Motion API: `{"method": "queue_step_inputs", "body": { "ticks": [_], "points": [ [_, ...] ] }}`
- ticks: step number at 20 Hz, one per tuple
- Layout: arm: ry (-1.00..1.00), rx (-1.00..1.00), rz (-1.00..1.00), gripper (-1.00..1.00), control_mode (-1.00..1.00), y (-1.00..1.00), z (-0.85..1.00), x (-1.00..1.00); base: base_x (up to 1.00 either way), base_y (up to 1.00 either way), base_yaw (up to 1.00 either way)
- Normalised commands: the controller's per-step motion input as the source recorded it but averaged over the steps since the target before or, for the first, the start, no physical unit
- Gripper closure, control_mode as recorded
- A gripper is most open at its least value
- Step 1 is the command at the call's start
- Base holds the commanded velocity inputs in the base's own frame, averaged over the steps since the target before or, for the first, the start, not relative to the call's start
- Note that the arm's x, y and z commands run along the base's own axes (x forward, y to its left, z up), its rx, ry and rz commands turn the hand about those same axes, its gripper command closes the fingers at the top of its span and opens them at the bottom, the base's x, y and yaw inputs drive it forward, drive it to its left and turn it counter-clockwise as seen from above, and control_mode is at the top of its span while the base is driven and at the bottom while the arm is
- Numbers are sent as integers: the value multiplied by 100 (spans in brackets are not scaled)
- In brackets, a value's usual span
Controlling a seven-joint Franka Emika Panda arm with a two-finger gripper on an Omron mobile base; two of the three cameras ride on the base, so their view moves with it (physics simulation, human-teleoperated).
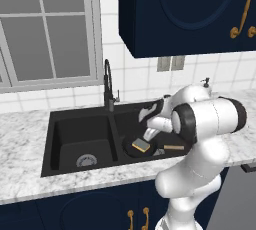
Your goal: Pick the pan and sponge and place them into the sink. Then turn on the water.
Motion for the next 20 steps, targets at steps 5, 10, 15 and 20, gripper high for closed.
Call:
{"method": "queue_step_inputs", "body": {
  "ticks": [5,10,15,20],
  "points": [
    [7,0,0,-100,-100,6,100,-2,0,0,0],
    [0,1,0,-100,-100,1,90,-26,0,0,0],
    [-25,6,0,-100,-100,0,40,-65,0,0,0],
    [-7,-2,-1,-100,-100,1,15,-21,0,0,0]
  ]
}}
